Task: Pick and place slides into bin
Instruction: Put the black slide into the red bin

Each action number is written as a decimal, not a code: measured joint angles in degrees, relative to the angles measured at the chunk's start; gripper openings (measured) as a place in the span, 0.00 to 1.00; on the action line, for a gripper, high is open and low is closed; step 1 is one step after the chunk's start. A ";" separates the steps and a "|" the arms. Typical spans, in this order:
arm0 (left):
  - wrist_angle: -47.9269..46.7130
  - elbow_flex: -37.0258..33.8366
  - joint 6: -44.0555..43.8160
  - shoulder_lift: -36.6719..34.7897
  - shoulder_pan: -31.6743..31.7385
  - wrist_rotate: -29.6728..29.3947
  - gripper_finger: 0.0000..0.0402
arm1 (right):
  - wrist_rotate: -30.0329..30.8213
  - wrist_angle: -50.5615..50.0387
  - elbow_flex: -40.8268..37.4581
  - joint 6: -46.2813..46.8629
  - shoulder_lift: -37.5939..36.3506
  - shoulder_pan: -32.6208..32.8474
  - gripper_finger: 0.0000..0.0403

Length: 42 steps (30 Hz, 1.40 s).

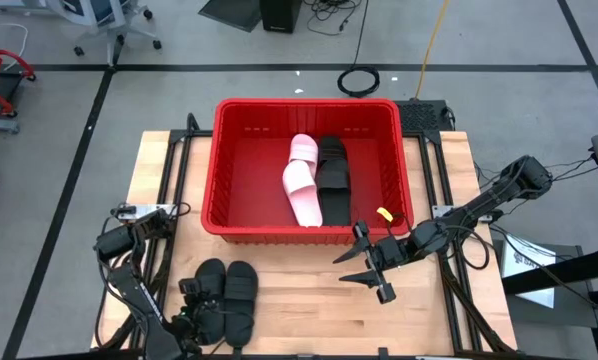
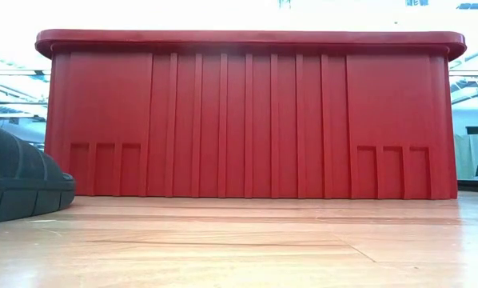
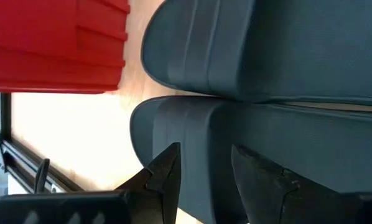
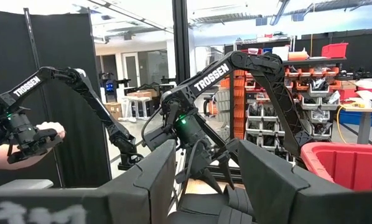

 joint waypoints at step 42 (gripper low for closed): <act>2.07 -7.80 1.40 0.04 5.89 3.06 0.36 | 0.17 -0.35 0.00 0.01 -0.01 0.00 0.41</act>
